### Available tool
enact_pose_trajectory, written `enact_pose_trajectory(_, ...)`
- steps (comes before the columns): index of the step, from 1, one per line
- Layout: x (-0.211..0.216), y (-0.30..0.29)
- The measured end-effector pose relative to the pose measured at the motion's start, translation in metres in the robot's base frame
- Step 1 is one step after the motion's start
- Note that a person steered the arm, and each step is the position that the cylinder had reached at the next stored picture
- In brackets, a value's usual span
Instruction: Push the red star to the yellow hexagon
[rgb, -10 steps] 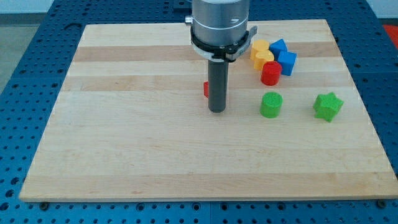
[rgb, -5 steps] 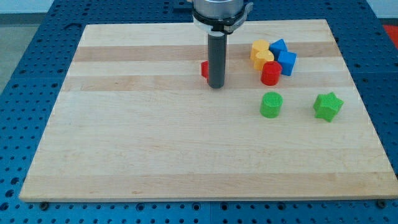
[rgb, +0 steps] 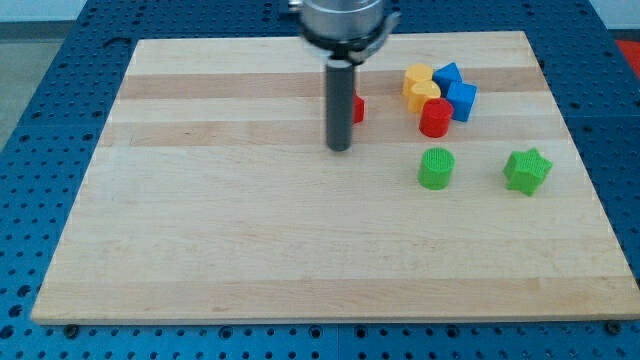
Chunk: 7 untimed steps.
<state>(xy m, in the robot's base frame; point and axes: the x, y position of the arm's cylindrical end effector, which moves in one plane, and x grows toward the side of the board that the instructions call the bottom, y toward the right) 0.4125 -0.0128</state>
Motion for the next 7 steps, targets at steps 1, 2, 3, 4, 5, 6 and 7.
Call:
enact_pose_trajectory(1,-0.016,-0.021)
enact_pose_trajectory(2,-0.055,-0.012)
enact_pose_trajectory(3,-0.078,0.013)
enact_pose_trajectory(4,-0.080,-0.010)
enact_pose_trajectory(5,-0.070,-0.049)
enact_pose_trajectory(6,-0.054,-0.057)
enact_pose_trajectory(7,-0.043,-0.054)
